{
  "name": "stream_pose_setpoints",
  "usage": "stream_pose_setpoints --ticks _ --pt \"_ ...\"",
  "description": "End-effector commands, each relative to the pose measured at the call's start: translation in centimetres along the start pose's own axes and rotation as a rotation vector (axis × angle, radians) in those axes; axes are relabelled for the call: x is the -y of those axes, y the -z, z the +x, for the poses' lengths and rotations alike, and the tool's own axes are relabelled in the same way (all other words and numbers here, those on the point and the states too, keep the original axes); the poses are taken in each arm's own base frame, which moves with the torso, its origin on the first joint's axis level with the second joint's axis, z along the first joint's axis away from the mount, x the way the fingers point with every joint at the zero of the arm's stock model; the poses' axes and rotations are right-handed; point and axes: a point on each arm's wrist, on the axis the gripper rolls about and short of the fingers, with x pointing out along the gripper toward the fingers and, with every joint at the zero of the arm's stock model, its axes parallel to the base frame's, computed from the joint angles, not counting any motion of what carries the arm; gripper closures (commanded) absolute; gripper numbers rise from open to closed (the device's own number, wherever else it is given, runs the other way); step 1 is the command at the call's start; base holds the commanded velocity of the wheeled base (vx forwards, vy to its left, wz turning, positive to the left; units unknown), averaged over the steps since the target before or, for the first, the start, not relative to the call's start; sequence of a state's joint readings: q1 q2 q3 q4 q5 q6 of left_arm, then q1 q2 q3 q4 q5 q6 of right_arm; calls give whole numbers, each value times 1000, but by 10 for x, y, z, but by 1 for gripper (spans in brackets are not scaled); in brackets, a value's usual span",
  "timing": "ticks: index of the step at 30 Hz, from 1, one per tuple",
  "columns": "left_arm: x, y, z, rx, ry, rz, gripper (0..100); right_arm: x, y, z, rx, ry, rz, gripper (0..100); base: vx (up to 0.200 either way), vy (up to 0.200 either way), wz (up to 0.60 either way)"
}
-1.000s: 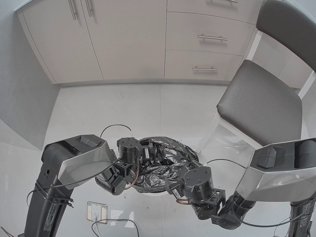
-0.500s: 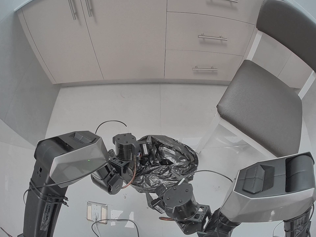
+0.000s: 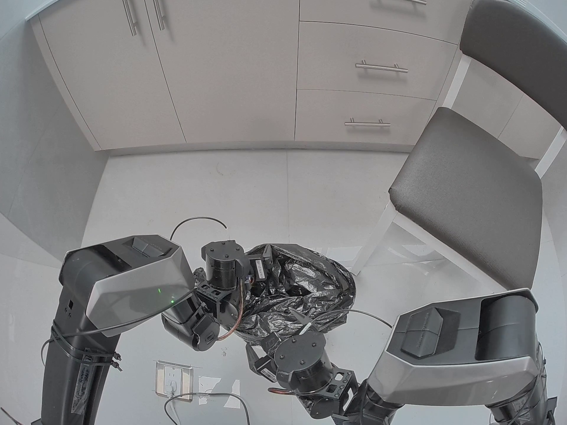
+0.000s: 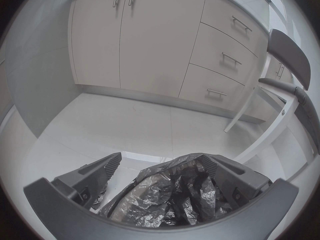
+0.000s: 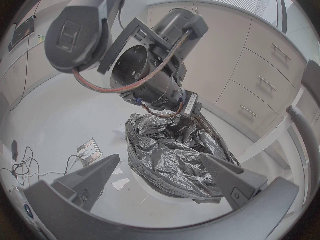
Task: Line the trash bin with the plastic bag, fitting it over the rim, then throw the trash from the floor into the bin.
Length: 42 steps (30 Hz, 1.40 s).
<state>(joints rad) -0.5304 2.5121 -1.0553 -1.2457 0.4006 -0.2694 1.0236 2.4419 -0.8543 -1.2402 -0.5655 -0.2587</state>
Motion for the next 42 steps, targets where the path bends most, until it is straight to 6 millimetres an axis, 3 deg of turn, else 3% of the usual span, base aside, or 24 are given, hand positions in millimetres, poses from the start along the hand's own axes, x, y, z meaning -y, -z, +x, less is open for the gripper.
stream_pose_setpoints --ticks 1,7,18,28,38,42 --pt "4 -1 -9 -8 16 -10 0 -7 7 17 -2 9 4 0 0 0 0" --pt "5 -1 -10 -11 22 -10 0 -14 13 30 0 14 -3 0 0 0 0" --pt "4 -1 -10 -14 20 -9 0 -20 30 32 -32 5 -18 0 0 0 0" --pt "4 0 -9 -13 19 -9 0 -35 46 17 -41 -36 -31 0 0 0 0" --pt "4 1 -9 -15 20 -8 0 -39 47 11 -40 -55 -39 0 0 0 0" --pt "4 0 -9 -14 20 -9 0 -48 48 -2 -44 -93 -64 0 0 0 0"
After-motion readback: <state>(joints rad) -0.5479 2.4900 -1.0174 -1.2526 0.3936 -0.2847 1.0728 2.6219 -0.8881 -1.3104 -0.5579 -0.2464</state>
